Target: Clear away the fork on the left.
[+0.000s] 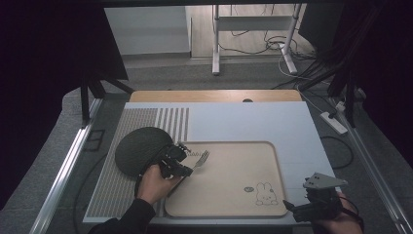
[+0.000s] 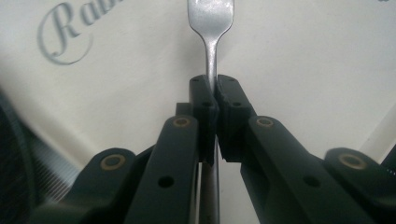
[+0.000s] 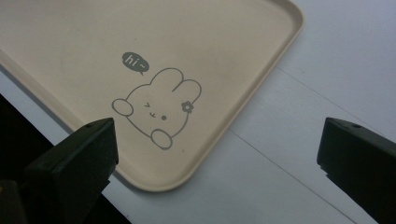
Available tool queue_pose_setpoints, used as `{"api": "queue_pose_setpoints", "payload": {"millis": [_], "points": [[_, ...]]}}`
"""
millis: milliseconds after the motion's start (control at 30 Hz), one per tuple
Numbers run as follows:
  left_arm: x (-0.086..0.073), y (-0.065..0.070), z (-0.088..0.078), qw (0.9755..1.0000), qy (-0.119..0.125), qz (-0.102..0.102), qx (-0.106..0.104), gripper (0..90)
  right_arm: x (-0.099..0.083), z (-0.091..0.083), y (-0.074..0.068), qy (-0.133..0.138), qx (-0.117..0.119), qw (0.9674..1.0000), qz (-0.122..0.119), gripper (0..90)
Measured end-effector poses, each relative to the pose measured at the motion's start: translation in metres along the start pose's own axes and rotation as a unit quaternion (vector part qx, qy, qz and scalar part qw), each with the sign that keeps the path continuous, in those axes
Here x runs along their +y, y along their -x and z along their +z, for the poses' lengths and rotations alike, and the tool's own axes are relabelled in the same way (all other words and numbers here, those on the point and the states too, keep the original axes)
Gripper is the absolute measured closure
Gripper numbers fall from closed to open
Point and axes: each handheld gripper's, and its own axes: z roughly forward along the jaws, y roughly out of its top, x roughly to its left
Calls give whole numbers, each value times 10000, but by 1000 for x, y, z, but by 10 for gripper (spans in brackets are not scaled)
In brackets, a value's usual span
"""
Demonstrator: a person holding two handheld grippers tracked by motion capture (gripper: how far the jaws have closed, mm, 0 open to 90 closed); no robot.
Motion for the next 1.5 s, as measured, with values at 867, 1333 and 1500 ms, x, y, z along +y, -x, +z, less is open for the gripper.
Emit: {"api": "queue_pose_setpoints", "payload": {"millis": [867, 1333, 1500], "points": [[8, 16, 28, 9982, -266, 537, 51, 888, 0, 1, -1, -80, 13, 10000, -53, 0], [-4, -23, 16, 9988, -263, -205, 355, 888, 0, 2, -1, -85, 21, 9999, -71, 0], [-9, -32, 12, 9983, -282, -320, 393, 887, 0, 2, -1, -84, 19, 9999, -74, 0]]}}
